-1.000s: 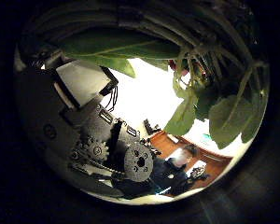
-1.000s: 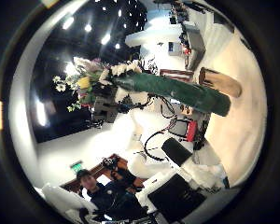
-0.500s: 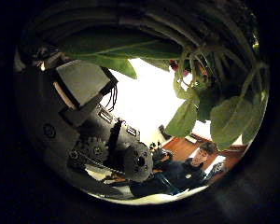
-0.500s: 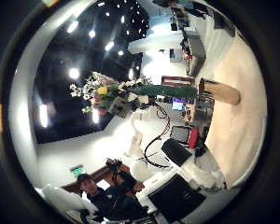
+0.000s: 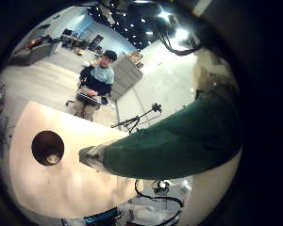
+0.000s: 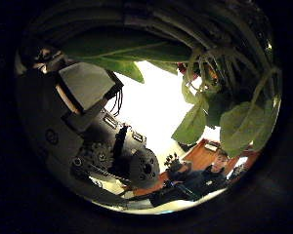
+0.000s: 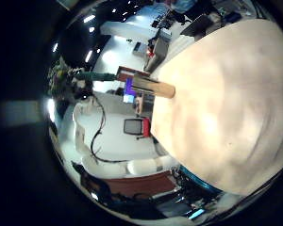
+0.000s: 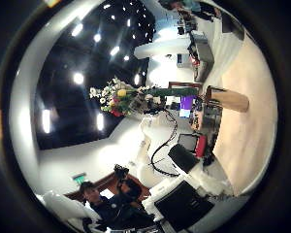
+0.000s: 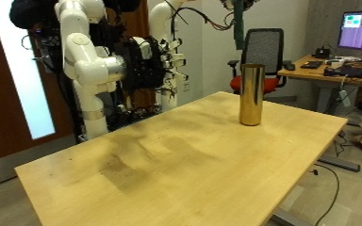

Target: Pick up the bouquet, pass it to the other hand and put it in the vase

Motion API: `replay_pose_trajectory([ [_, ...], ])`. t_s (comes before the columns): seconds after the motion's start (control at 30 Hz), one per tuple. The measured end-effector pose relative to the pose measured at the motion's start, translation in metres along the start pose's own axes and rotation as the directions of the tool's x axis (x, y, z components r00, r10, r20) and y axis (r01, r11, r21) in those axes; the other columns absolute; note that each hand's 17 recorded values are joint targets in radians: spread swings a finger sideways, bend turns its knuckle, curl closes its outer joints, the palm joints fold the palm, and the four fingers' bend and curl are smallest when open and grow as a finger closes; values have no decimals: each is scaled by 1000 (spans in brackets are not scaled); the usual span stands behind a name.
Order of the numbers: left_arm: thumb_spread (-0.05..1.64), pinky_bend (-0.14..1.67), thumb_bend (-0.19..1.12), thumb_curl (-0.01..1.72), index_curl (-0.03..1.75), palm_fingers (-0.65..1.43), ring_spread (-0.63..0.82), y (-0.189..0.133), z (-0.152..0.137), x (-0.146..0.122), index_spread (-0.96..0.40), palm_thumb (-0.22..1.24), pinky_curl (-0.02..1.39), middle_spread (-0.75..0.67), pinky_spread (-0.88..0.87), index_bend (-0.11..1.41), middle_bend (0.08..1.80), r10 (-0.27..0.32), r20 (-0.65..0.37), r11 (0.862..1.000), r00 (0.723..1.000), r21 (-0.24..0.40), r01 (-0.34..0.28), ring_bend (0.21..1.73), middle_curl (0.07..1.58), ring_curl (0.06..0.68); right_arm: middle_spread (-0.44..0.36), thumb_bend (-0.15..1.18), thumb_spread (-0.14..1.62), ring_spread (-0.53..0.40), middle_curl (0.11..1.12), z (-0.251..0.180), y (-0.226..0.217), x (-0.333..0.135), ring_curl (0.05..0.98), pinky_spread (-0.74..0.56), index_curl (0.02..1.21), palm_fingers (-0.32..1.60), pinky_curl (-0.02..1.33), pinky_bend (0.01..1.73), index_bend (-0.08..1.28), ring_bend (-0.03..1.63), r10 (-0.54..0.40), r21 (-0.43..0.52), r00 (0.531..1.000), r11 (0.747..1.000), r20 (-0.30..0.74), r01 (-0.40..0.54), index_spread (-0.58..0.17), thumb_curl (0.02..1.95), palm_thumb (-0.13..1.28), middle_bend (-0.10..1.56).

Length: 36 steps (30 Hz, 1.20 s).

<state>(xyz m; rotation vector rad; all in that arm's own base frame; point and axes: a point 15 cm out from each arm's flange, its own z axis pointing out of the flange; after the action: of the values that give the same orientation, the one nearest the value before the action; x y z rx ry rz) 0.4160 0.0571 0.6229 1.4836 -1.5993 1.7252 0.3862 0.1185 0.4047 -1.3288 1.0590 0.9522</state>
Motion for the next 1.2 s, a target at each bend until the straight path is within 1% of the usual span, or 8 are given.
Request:
replay_pose_trajectory([
  [0.13, 171, 1159, -22, 904, 1637, 1060, -417, -5, -9, -11, -547, 1151, 654, -568, -579, 180, 980, 4, 26, 1000, 1000, 6, -4, 1409, 1090, 568, 40, -26, 956, 134, 281, 2, -1, 4, 256, 325, 251, 2, 319, 434, 165, 373, 10, -6, 1000, 1000, 4, -10, -403, 462, 784, 184],
  [0.4, 176, 1155, -23, 904, 1654, 1061, -418, -5, -21, -41, -498, 1154, 658, -572, -581, 179, 976, -19, 62, 1000, 998, 12, 19, 1407, 1095, 570, 39, -26, 956, 116, 288, 5, -4, 10, 257, 313, 264, 20, 314, 408, 168, 362, 16, -15, 1000, 1000, 11, -16, -406, 463, 784, 184],
  [0.53, 177, 1152, -23, 903, 1662, 1062, -418, -3, -22, -53, -471, 1155, 661, -574, -582, 178, 974, -30, 68, 1000, 997, 6, 30, 1406, 1097, 571, 35, -25, 956, 111, 287, 7, -3, 12, 255, 313, 272, 27, 313, 399, 171, 353, 16, -22, 1000, 1000, 15, -15, -406, 466, 788, 181],
  [0.67, 178, 1151, -23, 903, 1666, 1062, -418, -2, -21, -61, -457, 1155, 663, -576, -583, 178, 973, -42, 60, 999, 997, 5, 42, 1405, 1098, 571, 34, -25, 956, 110, 287, 7, -4, 13, 255, 313, 278, 35, 313, 386, 174, 343, 19, -22, 1000, 1000, 17, -18, -409, 466, 791, 180],
  [0.83, 179, 1153, -22, 905, 1671, 1063, -418, -6, -23, -70, -439, 1154, 667, -577, -586, 178, 971, -44, 69, 999, 997, 20, 43, 1404, 1100, 572, 34, -26, 956, 110, 287, 9, -2, 13, 253, 314, 284, 46, 312, 368, 172, 330, 19, -29, 1000, 999, 17, -19, -409, 466, 789, 182],
  [1.2, 177, 1150, -23, 913, 1681, 1060, -419, -1, -14, -91, -400, 1153, 673, -579, -589, 170, 971, -69, 54, 998, 996, 12, 68, 1413, 1102, 574, 26, -24, 956, 98, 284, 10, -2, 14, 253, 304, 293, 67, 311, 344, 178, 309, 22, -30, 1000, 999, 18, -22, -411, 467, 795, 183],
])
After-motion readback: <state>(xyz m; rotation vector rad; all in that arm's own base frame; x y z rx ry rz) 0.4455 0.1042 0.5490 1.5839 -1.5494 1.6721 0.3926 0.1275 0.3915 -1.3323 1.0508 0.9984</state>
